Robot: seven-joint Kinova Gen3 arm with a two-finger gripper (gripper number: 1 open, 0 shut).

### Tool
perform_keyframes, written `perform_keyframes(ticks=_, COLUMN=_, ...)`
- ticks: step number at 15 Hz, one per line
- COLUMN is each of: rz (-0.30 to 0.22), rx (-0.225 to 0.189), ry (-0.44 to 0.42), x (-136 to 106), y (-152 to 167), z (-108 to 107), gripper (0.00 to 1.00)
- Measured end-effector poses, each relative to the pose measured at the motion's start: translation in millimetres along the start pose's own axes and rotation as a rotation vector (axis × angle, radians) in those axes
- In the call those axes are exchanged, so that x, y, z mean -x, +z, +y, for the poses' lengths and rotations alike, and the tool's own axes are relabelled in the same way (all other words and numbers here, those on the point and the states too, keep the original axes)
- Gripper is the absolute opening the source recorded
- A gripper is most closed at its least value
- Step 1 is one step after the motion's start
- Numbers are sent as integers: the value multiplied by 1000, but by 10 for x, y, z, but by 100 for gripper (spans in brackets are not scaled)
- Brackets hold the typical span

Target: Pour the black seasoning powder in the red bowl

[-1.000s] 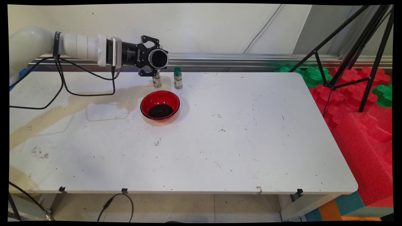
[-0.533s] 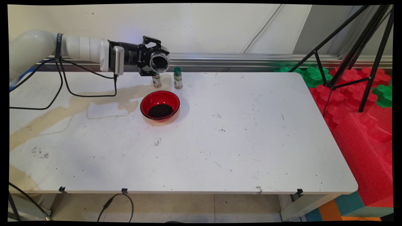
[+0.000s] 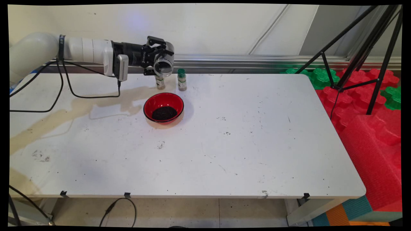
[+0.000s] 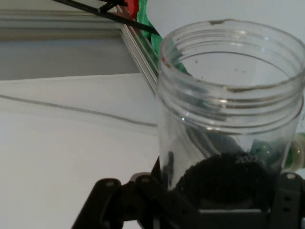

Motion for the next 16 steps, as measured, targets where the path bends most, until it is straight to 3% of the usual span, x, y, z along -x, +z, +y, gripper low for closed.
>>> perform_keyframes(ticks=16, rz=-34, rx=-32, ry=280, x=-51, y=-20, z=17, gripper=0)
